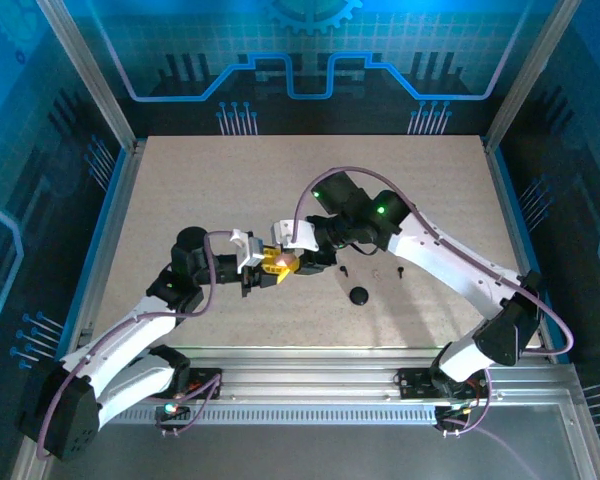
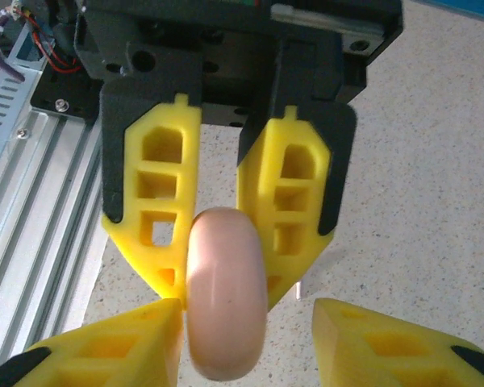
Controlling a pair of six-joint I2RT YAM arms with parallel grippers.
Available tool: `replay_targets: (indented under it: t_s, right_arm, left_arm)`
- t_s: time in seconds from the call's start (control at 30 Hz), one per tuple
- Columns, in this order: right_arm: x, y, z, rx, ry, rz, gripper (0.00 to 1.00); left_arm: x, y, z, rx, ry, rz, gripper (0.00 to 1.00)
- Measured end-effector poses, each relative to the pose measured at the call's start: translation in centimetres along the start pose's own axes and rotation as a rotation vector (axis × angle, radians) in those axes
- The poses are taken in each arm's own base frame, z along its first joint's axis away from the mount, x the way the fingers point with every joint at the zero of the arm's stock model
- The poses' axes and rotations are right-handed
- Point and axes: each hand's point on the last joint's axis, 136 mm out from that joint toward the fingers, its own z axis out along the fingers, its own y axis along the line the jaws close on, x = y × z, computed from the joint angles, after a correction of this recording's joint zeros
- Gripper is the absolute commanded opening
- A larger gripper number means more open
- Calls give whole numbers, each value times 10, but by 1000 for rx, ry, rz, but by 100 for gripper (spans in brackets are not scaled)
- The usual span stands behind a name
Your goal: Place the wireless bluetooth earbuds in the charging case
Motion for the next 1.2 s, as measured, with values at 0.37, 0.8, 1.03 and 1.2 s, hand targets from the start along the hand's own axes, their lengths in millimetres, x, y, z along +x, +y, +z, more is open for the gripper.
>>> replay_targets:
  t_s: [0.37,0.8,1.03,1.2]
  right_arm:
    - [0,-11,-11,50,-15,35,46]
    - [-1,-44,-39,203,-71,70,46]
    - [-3,-42,-45,219,-105,143,46]
    - [0,-39,-46,222,-112,233,45]
  left_arm:
    - [-3,4,0,-21,-3,8,17]
    - [-4,0,-2,-16,1,2,17]
    - [-3,15,-3,-109,-27,-49,15]
    - [15,29,-10,-235,-46,-140,14]
